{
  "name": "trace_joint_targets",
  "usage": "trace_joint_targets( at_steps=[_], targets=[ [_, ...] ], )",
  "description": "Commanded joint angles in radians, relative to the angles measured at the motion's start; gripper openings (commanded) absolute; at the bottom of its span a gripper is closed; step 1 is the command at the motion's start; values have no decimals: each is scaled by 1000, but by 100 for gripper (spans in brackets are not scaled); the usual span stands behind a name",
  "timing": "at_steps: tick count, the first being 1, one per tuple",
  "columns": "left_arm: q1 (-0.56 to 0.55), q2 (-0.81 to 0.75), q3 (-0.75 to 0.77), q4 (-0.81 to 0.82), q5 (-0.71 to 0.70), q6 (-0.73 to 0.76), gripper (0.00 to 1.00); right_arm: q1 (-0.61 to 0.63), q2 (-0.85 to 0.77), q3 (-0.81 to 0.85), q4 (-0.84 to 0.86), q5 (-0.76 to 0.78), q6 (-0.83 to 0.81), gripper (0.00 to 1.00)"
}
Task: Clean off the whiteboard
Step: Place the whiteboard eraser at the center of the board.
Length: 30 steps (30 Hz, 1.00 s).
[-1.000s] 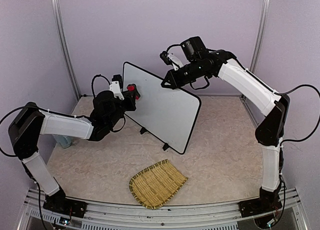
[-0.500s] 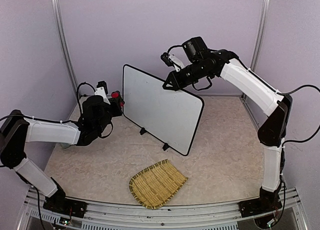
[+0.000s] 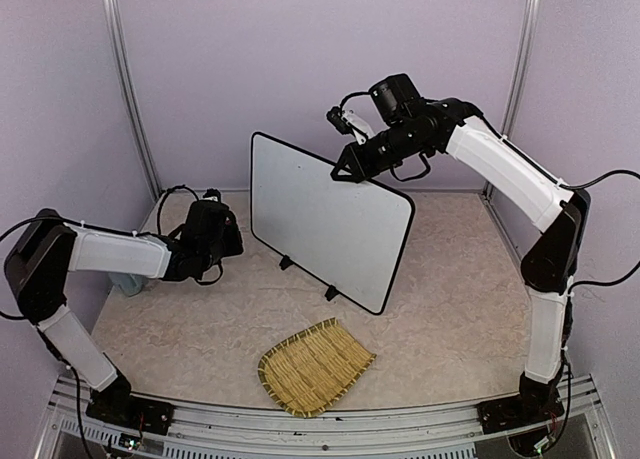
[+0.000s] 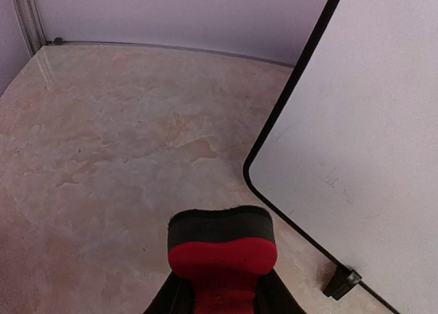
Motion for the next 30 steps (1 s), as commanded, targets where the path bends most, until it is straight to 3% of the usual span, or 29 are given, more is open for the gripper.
trace_joint_targets(
  at_steps=[1,18,22,30],
  targets=[
    [22,69,50,-142,63,-51,30,10,-32,-27,-89,-89,44,0],
    [37,172,75,-197,125,-75,45,10,-32,-32,-85,-95,48,0],
    [50,184,89,-200,149,-70,68,11,-30,-32,-85,-96,49,0],
    [64,274,138,-236,192,-53,86,10,-37,-41,-86,-93,48,0]
  ],
)
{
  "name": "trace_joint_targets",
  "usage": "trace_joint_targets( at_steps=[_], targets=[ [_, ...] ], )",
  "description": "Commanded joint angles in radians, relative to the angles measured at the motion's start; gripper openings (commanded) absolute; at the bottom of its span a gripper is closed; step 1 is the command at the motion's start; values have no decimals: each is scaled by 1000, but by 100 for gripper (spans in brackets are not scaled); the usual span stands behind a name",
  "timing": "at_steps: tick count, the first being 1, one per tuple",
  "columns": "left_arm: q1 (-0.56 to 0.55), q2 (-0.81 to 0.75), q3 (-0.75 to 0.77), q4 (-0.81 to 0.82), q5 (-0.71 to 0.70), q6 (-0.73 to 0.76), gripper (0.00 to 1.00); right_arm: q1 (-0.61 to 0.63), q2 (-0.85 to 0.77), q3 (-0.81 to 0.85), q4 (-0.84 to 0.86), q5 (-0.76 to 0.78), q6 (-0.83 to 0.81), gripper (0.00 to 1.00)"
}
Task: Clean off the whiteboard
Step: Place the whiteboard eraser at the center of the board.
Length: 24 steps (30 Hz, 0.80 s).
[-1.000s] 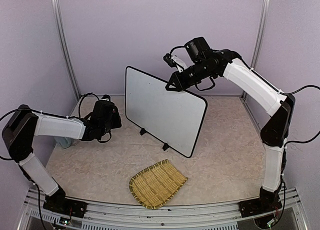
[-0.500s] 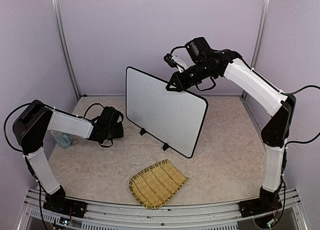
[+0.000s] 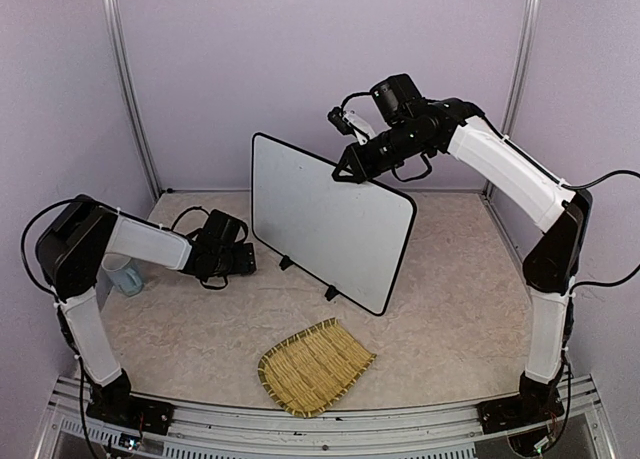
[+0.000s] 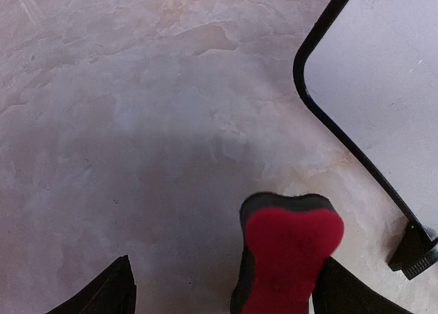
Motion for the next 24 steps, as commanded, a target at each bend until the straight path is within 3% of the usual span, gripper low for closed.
trace_joint_targets(
  at_steps=[1,2,3,8,15,24],
  targets=[
    [11,61,39,-35,33,16,91,11,-27,-30,-82,-94,49,0],
    [14,70,40,-34,40,14,98,12,-28,-31,-81,-93,49,0],
    [18,77,43,-32,50,14,99,11,-28,-33,-81,-94,51,0],
    [22,69,28,-7,53,3,99,12,-26,-35,-79,-97,54,0],
    [16,-102,-37,112,41,21,99,11,-22,-28,-81,-91,51,0],
    [-24,-269,-34,73,64,26,99,-2,-11,-4,-93,-42,33,0]
  ],
)
